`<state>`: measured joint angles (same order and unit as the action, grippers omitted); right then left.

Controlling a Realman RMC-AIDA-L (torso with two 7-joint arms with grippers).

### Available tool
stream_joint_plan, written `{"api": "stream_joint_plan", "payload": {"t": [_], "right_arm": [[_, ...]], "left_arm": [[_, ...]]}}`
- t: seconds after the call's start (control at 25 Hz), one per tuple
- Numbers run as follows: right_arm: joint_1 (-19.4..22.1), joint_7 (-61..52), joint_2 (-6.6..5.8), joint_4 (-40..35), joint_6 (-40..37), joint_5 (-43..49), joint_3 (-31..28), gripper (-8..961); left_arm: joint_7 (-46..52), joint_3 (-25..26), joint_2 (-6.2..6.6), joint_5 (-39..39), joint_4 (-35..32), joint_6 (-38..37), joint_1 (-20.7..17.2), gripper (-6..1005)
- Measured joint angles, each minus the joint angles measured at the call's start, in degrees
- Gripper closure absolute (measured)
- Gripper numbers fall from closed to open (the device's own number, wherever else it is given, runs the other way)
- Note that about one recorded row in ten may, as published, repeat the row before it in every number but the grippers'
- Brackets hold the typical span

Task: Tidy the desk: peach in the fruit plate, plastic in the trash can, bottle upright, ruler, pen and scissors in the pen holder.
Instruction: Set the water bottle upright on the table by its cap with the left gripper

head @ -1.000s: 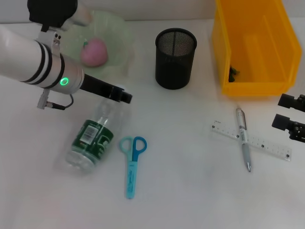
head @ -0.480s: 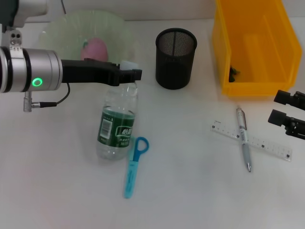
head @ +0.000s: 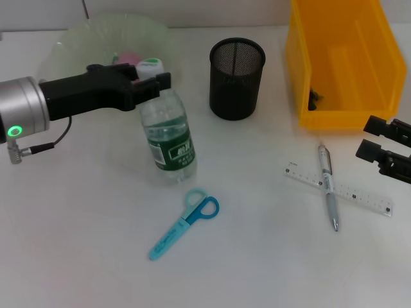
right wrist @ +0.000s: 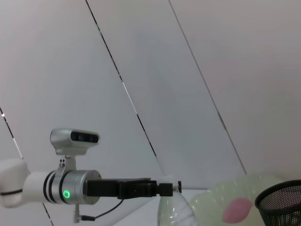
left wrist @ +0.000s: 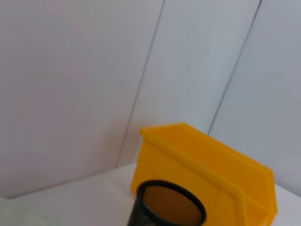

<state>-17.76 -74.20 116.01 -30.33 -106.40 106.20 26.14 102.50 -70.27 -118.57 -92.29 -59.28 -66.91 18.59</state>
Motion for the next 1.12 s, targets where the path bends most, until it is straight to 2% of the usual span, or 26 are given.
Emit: {"api": "stream_joint_plan", "payload": {"t": [0.28, 0.52, 0.76, 0.88, 1.12], "right_arm": [[-0.21, 0.16, 0.85, 0.86, 0.03, 0.0, -0.58, 212], [-0.62, 1.47, 0.91, 2.8, 0.53, -0.33, -1.53, 212], [-1.53, 1.52, 0.89, 3.56, 1.45, -0.49, -1.53, 212], [-2.0, 1.52, 0.93, 4.0, 1.97, -0.49, -1.53, 212], [-2.55, 2.18, 1.36, 4.58, 2.87, -0.49, -1.53, 212]], "left_arm": [[-15.38, 7.15, 0.05, 9.85, 10.03, -5.46, -0.29, 560], [-26.64, 12.78, 0.09, 14.4, 17.83, -9.32, 0.31, 561], [-38.38, 13.3, -0.05, 15.75, 22.32, -9.53, 0.61, 561], [-46.88, 13.4, -0.08, 21.28, 27.52, -9.85, 0.85, 561], [-53.41, 13.22, -0.07, 24.98, 31.26, -10.99, 1.01, 560]]}}
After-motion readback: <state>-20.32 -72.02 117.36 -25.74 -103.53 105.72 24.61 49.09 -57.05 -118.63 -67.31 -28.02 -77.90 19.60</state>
